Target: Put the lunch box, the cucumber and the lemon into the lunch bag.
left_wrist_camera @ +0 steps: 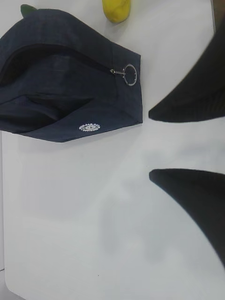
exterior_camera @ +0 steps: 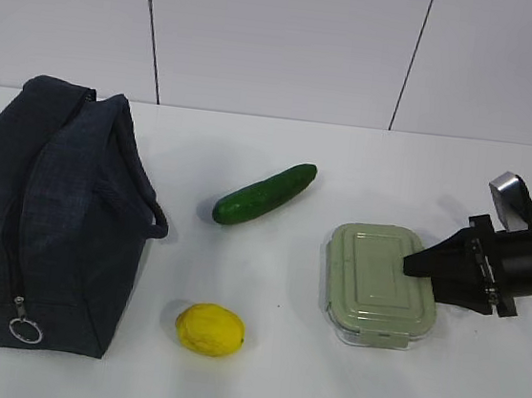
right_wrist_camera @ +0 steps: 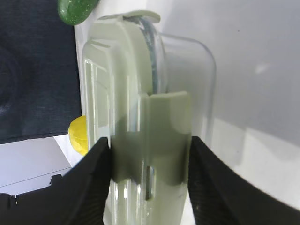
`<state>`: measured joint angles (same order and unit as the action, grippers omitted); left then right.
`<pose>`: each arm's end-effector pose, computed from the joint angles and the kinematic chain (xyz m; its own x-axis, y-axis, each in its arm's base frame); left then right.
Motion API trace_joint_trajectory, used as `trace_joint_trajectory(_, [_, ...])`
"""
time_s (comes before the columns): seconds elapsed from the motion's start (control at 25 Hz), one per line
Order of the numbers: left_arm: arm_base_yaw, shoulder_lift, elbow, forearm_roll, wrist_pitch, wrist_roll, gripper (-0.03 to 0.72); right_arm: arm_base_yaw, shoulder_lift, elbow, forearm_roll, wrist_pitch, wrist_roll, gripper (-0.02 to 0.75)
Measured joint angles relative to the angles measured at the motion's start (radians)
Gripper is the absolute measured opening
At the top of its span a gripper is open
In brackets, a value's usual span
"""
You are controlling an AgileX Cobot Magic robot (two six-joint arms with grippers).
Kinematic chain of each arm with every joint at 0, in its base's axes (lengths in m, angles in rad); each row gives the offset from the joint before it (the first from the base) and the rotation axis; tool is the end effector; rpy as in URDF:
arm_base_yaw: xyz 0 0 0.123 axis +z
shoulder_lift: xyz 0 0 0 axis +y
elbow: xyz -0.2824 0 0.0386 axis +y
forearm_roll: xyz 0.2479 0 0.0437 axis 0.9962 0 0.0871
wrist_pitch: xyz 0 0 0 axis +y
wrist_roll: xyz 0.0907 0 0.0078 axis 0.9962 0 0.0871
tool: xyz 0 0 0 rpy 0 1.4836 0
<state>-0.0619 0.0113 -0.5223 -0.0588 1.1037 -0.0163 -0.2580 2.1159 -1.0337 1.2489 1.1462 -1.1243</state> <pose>-0.0079 -0.0043 0.2801 -0.4869 -0.0126 -0.8734 0.0869 0.9942 -0.0628 0.3418 -0.0088 0.1004 -0.9765 0.1371 -0.1665 -0.0710 0.5246 0.8484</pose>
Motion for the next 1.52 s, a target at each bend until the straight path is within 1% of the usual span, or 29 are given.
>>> trace_joint_trajectory(0.28, [0.000,0.000,0.000,0.000,0.000,0.000,0.242,0.002,0.000,0.000,0.002,0.000,0.002,0.372])
trace_joint_trajectory(0.48, [0.000,0.000,0.000,0.000,0.000,0.000,0.242,0.034,0.000,0.000,0.002,0.000,0.004,0.371])
trace_joint_trajectory(0.64, [0.000,0.000,0.000,0.000,0.000,0.000,0.242,0.044,0.000,0.000,0.002,0.000,0.004,0.370])
trace_joint_trajectory(1.04, [0.000,0.000,0.000,0.000,0.000,0.000,0.242,0.044,-0.018,0.000,0.002,-0.016,0.019,0.370])
trace_joint_trajectory(1.52, [0.000,0.000,0.000,0.000,0.000,0.000,0.242,0.044,-0.078,0.000,0.030,-0.019,0.044,0.370])
